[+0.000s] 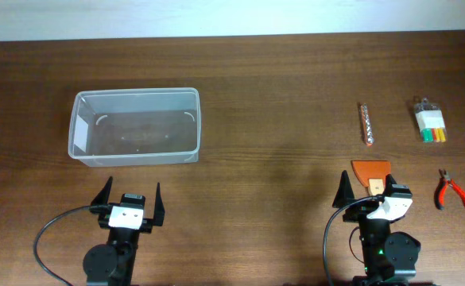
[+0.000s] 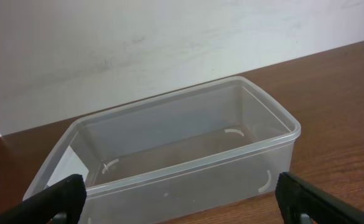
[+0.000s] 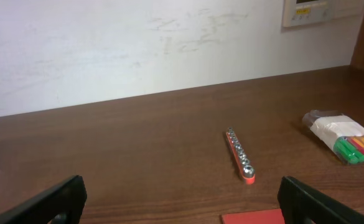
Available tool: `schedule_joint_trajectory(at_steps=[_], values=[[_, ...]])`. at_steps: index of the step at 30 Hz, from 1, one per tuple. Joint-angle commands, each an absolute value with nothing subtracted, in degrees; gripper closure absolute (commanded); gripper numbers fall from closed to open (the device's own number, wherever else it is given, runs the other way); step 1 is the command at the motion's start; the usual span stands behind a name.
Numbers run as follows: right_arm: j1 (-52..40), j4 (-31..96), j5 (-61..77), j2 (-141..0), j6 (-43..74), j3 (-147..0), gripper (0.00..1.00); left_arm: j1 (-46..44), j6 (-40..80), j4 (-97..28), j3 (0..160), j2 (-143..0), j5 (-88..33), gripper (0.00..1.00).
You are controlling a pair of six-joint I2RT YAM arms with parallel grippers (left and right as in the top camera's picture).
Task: Pack container
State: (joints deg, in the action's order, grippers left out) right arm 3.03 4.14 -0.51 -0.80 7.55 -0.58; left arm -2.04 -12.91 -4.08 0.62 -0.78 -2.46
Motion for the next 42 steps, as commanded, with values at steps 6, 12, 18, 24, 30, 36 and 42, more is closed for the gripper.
schedule_joint_trajectory(at_steps=[6, 12, 18, 24, 30, 36, 42], values=[[3.4, 4.6, -0.5, -0.3, 7.8, -0.3, 0.01, -1.6, -13.8, -4.6, 0.5, -0.3, -2.1, 0.01], [3.4, 4.6, -0.3, -0.3, 8.0, -0.3, 0.01, -1.6, -13.8, -4.6, 0.5, -0.3, -2.1, 0.01], [3.4, 4.4, 0.0, -0.3, 8.0, -0.3, 0.01, -1.6, -13.8, -4.6, 0.5, -0.3, -2.1, 0.01], [3.4, 3.8, 2.4, -0.3, 8.0, -0.3, 0.01, -1.6, -13.8, -4.6, 0.5, -0.3, -2.1, 0.01], [3.4, 2.1, 16.1, -0.3, 11.1, -0.3, 0.01, -1.6, -13.8, -4.6, 0.5, -0.3, -2.1, 0.01], [3.4, 0.2, 28.1, -0.4, 14.0, -0.9, 0.01, -1.6, -13.8, -4.6, 0.5, -0.3, -2.1, 0.01], [3.4, 3.2, 28.1, -0.6, 13.5, -4.1, 0.01, -1.6, -13.8, -4.6, 0.5, -0.3, -2.1, 0.01]])
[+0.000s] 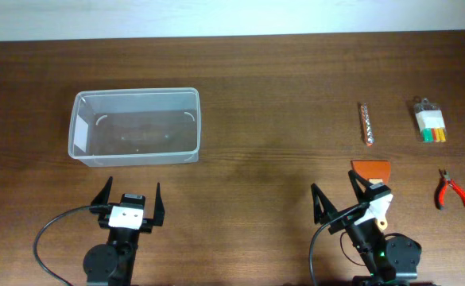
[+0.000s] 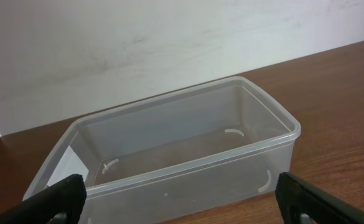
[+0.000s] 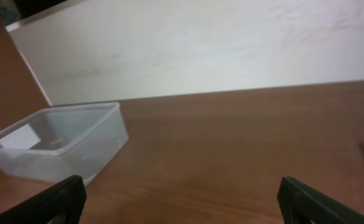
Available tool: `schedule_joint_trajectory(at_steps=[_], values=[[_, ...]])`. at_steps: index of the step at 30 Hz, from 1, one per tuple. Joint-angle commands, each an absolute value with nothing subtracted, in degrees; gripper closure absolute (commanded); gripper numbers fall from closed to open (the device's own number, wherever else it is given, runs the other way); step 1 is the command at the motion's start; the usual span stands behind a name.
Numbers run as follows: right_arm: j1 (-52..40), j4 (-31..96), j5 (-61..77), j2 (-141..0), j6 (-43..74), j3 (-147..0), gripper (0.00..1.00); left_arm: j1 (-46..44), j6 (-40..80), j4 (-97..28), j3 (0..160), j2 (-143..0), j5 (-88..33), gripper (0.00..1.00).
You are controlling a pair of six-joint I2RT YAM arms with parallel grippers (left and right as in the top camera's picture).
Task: Pack container
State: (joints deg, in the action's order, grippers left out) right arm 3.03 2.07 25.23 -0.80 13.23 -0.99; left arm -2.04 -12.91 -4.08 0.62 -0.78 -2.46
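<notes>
A clear plastic container [image 1: 135, 125] stands empty at the left of the table; the same container [image 2: 169, 152] fills the left wrist view and shows far left as the container [image 3: 57, 142] in the right wrist view. My left gripper [image 1: 129, 202] sits open just in front of it. My right gripper [image 1: 337, 193] is open near the front edge, turned toward the left. Beside it lies an orange scraper [image 1: 372, 170]. Further right are a socket rail [image 1: 366, 123], a bag of markers [image 1: 430, 121] and red pliers [image 1: 451, 189].
Brown wooden table [image 1: 280, 103] with a white wall behind. The end of the socket rail shows at the right edge of the right wrist view.
My right gripper has swung to the left; its camera faced the socket rail and markers before and now faces the container. The left gripper and all objects are unmoved.
</notes>
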Motion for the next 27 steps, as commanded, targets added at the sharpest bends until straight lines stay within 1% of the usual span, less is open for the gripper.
schedule_joint_trajectory(at_steps=[1, 4, 6, 8, 10, 17, 23, 27], values=[[3.4, 5.0, 28.1, -0.8, 12.2, -5.2, 0.01, -1.6, -13.8, -4.6, 0.5, -0.3, -2.1, 0.01], [3.4, 10.7, 26.5, -2.4, 7.3, -9.1, 0.01, -1.6, -13.8, -4.6, 0.5, -0.3, -2.1, 0.01], [3.4, 13.6, 22.9, -4.4, 5.7, -12.3, 0.01, -1.6, -13.8, -4.6, 0.5, -0.3, -2.1, 0.01], [3.4, 15.5, 19.1, -7.3, 5.5, -16.0, 0.01, -1.6, -13.8, -4.6, 0.5, -0.3, -2.1, 0.01], [3.4, 16.6, 18.3, -10.9, 2.3, -20.0, 0.01, -1.6, -13.8, -4.6, 0.5, -0.3, -2.1, 0.01], [3.4, 16.8, 25.5, -19.3, 1.9, -32.3, 0.01, -1.6, -13.8, -4.6, 0.5, -0.3, -2.1, 0.01], [3.4, 14.4, 34.9, -21.4, 2.5, -35.5, 0.01, -1.6, -13.8, -4.6, 0.5, -0.3, -2.1, 0.01], [3.3, 14.4, 38.7, -27.0, 5.2, -39.7, 0.01, -1.6, -13.8, -4.6, 0.5, -0.3, -2.1, 0.01]])
